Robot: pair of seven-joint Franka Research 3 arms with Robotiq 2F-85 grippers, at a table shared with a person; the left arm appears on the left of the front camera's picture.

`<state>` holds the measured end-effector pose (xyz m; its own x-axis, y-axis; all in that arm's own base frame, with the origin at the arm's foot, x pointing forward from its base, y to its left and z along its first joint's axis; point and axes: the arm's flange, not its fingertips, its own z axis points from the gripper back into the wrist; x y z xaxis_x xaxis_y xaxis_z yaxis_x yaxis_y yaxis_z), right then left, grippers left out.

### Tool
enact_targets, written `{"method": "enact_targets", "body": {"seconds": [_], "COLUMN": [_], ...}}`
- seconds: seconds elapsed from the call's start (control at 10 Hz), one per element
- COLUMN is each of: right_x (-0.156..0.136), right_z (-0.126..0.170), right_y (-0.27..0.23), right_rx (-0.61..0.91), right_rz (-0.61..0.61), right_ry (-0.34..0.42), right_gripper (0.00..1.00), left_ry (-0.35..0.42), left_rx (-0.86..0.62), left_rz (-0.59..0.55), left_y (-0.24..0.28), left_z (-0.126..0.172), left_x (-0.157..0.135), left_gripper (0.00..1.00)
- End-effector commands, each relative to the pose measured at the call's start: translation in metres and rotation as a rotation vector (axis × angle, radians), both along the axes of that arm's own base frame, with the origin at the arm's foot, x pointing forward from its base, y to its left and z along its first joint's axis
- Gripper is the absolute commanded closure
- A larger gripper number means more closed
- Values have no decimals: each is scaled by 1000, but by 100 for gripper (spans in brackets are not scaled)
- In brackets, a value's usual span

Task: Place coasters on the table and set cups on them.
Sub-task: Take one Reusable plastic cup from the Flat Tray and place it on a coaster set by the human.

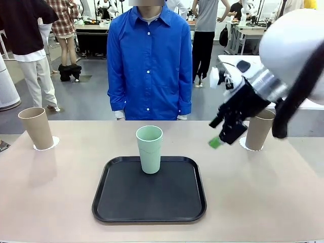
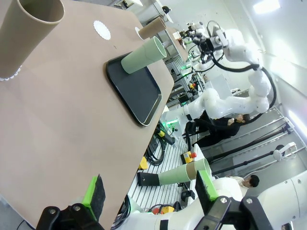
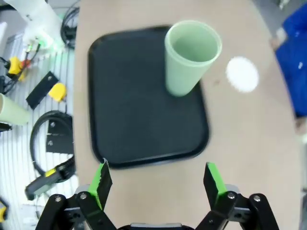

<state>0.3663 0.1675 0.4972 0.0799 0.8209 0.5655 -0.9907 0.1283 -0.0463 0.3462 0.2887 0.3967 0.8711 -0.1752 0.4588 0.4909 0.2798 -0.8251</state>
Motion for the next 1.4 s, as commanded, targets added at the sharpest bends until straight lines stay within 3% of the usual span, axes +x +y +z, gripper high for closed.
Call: {"method": "enact_targets", "body": {"seconds": [0.0, 0.2, 0.3, 0.5, 1.2, 1.3], "right_x": [43, 50, 51, 49, 49, 49], "right_z": [-2, -21, -34, -55, -45, -58], "right_y": [12, 25, 28, 28, 34, 33], "right_rx": [135, 268, 313, 342, 322, 370], "right_rz": [108, 250, 263, 195, 211, 252], "right_ry": [4, 40, 62, 23, 34, -17], "right_gripper": [0, 0, 0, 0, 0, 0], "left_ry": [1, 1, 1, 1, 1, 1], "left_rx": [3, 3, 3, 3, 3, 3], "left_rz": [3, 3, 3, 3, 3, 3], "left_y": [0, 0, 0, 0, 0, 0], "left_z": [2, 2, 2, 2, 2, 2], "left_x": [-1, -1, -1, -1, -1, -1], "left_gripper": [0, 0, 0, 0, 0, 0]}}
